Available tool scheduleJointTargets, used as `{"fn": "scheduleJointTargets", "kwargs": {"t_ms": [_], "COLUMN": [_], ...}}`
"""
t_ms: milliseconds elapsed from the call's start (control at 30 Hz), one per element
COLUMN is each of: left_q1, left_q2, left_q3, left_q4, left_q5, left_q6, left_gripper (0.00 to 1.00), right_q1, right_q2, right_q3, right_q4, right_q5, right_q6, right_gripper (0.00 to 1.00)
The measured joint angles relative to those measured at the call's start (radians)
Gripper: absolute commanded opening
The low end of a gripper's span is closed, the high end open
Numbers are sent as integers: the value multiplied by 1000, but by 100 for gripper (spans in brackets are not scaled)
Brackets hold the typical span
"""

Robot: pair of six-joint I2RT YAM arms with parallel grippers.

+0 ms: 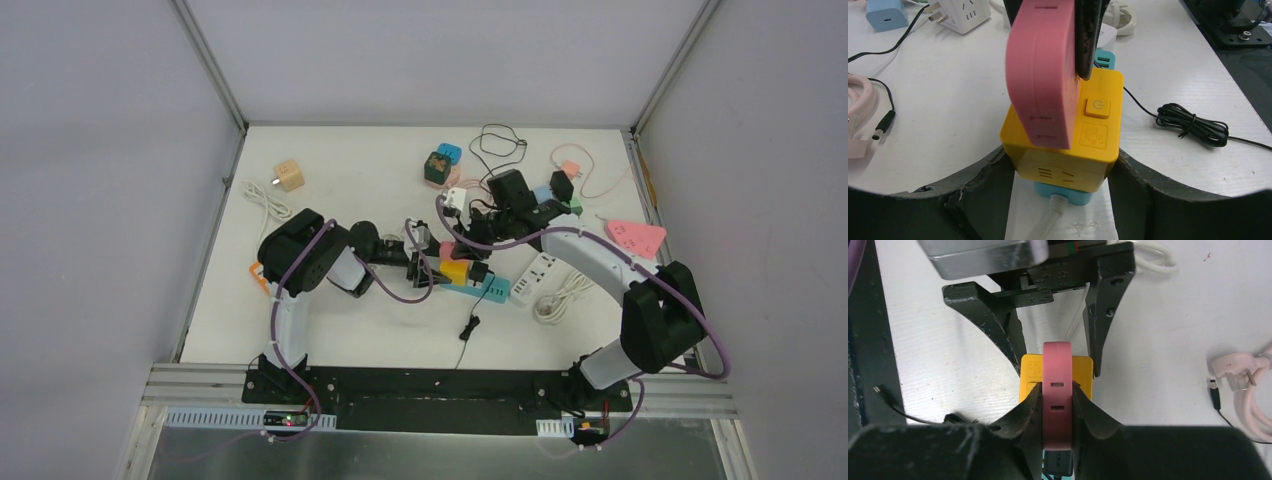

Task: Pull the plug off the socket
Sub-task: Remove the plug from the socket.

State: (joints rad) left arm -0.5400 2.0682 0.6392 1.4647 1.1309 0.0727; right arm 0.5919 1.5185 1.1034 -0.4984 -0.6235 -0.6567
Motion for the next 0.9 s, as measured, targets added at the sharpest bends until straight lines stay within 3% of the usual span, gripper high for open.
{"fn": "scheduleJointTargets", "kwargs": {"t_ms": [367, 567, 700, 900], "left_q1": [-14, -60, -72, -76], "left_q2": [-35, -78, -78, -78], "left_q3": [-53, -104, -111, -116], "left_q4": [-2, -6, -6, -8], "left_q5": [-122, -251, -299, -327], "left_q6": [-3, -5, 5, 14], "left_gripper": [0, 0, 0, 0], "right_q1": [32, -37, -40, 11], "right_q2": [21, 81, 75, 12], "right_q3": [24, 72, 62, 11], "right_q4": [11, -30, -46, -11], "right_q5": [27, -57, -102, -23], "right_q6": [18, 79, -15, -116], "right_gripper": [0, 0, 0, 0]}}
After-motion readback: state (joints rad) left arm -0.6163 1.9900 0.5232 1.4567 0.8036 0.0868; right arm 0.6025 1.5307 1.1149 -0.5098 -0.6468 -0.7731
